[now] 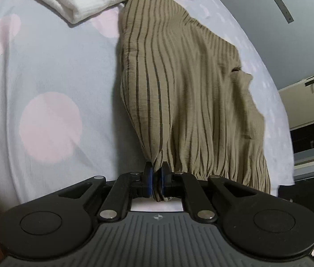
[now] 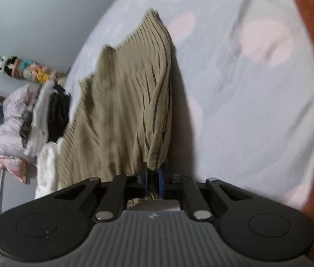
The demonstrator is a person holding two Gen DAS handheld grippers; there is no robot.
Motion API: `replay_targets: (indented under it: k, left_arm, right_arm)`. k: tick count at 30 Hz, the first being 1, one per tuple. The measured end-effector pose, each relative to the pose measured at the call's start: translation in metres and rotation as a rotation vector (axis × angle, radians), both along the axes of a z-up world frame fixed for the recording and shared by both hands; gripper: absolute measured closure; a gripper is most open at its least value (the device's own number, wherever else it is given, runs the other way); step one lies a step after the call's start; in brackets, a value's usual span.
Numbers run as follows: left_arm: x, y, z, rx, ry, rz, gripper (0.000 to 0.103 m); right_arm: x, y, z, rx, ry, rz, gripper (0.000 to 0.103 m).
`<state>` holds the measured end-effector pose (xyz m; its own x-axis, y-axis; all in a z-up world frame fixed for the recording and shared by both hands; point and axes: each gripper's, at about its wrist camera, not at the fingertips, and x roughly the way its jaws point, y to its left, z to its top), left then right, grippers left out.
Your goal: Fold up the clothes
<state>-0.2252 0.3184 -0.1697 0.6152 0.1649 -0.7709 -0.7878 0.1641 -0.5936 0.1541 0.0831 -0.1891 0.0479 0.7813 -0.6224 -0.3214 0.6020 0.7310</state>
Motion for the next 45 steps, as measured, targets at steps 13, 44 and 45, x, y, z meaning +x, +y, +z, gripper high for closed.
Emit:
replay_targets:
  k: [13,44,45]
  left_arm:
    - [0.020,-0.026,0.000,-0.092,0.160,-0.062,0.096]
    - [0.004,0.014,0.027,0.178,0.081,-0.129,0.055]
    - [0.000,0.016,0.026,0.168,0.069,-0.128,0.055]
  right_arm:
    - [-0.030,-0.045,0.035,-0.205,-0.029,-0.115,0.094]
    - [-0.110,0.081,0.086,-0.239,-0.433,0.372,0.094]
    - [-0.120,0.089,0.088,-0.230,-0.444,0.419,0.094]
